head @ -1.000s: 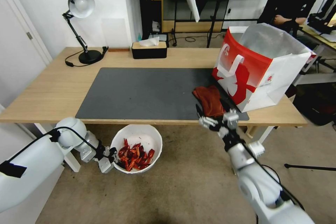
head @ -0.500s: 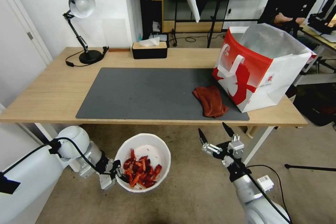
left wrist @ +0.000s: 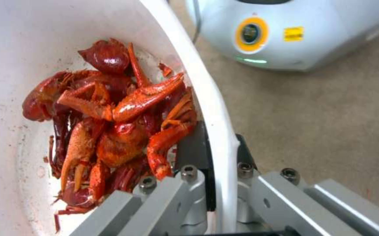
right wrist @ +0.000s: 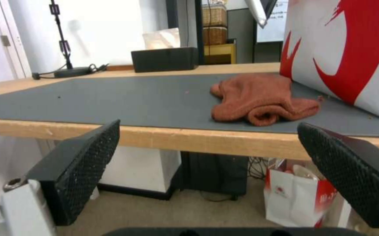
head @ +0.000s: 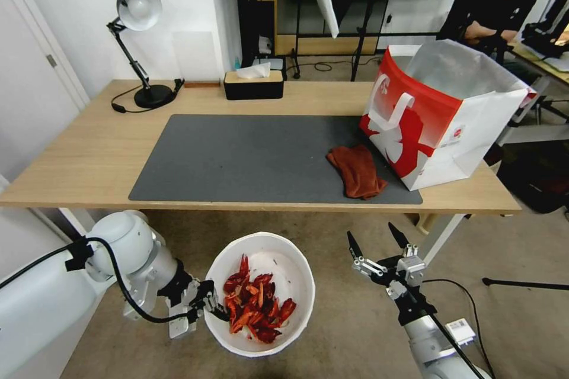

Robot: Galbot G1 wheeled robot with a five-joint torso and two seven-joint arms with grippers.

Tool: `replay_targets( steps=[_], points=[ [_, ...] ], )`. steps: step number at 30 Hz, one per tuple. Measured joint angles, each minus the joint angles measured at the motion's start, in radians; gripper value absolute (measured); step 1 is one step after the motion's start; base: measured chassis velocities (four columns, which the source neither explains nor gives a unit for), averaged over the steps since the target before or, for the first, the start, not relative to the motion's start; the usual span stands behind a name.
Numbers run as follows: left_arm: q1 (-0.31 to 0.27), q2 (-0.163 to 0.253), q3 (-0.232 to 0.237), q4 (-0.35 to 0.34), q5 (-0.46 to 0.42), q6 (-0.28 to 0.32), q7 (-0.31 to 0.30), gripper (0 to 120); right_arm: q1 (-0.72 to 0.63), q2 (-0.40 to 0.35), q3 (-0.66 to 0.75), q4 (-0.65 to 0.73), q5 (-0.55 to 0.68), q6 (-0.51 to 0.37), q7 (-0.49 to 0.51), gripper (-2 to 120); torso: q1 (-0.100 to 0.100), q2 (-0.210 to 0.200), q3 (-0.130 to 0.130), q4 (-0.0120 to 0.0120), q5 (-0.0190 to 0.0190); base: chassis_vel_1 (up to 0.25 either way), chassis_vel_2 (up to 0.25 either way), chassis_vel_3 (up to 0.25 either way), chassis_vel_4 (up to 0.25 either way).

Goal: Sweep shrimp from table into container with towel, then put container into takeout bag.

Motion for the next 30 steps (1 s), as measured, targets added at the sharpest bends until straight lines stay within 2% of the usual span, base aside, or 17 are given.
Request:
replay_targets(
  steps=[2,6,10,14,16,18,20,26,27,29,30],
  points=[
    [-0.035,0.026,-0.010,-0.005,-0.099,0.059,-0.003,0,-0.008,0.003,0.000,-0.005,0.000,0.007,-0.004,100,0.000,0.000,0.000,-0.0002,0.0001,0.000,0.000,0.000,0.000],
    [-0.042,0.043,-0.032,-0.016,-0.154,0.082,-0.005,0,-0.008,0.005,-0.001,-0.009,0.000,0.010,-0.007,100,0.000,0.000,0.000,-0.0002,0.0000,0.000,0.000,0.000,0.000],
    [-0.048,0.098,-0.046,-0.067,-0.323,0.148,-0.010,0,-0.008,0.011,-0.011,-0.018,-0.006,0.016,-0.007,100,0.000,0.000,0.000,0.0001,0.0001,0.000,0.000,0.000,0.000],
    [-0.060,0.110,-0.048,-0.080,-0.367,0.171,-0.018,0,-0.008,0.013,-0.019,-0.019,-0.009,0.017,-0.007,100,0.000,0.000,0.000,0.0000,0.0001,0.000,0.000,0.000,0.000],
    [-0.092,0.122,-0.065,-0.086,-0.418,0.194,-0.038,0,-0.005,0.013,-0.036,-0.011,-0.015,0.015,-0.006,100,0.000,0.000,0.000,0.0002,0.0002,0.000,0.000,0.000,0.000],
    [-0.107,0.123,-0.065,-0.085,-0.427,0.200,-0.041,0,-0.005,0.013,-0.037,-0.009,-0.017,0.015,-0.006,100,0.000,0.000,0.000,0.0002,0.0001,0.000,0.000,0.000,0.000],
    [-0.159,0.125,-0.050,-0.070,-0.465,0.222,-0.050,0,-0.008,0.013,-0.039,-0.004,-0.020,0.015,-0.007,100,0.000,0.000,0.000,-0.0003,0.0002,0.000,0.000,0.000,0.000],
    [-0.213,0.124,-0.030,-0.043,-0.505,0.248,-0.057,0,-0.005,0.007,-0.041,-0.003,-0.021,0.013,-0.007,100,0.000,0.000,0.000,-0.0001,0.0003,0.000,0.000,0.000,0.000],
    [-0.232,0.121,-0.017,-0.035,-0.515,0.254,-0.060,0,-0.002,0.006,-0.043,-0.003,-0.021,0.013,-0.008,100,0.000,0.000,0.000,0.0002,0.0004,0.000,0.000,0.000,0.000],
    [-0.307,0.105,0.029,0.015,-0.543,0.271,-0.065,0,0.003,0.003,-0.044,-0.006,-0.021,0.011,-0.009,100,0.000,0.000,0.000,0.0001,0.0000,0.000,0.000,0.000,0.000],
    [-0.307,0.105,0.029,0.015,-0.543,0.271,-0.065,0,0.003,0.003,-0.044,-0.006,-0.021,0.011,-0.009,100,0.000,0.000,0.000,0.0001,0.0000,0.000,0.000,0.000,0.000]
  ],
)
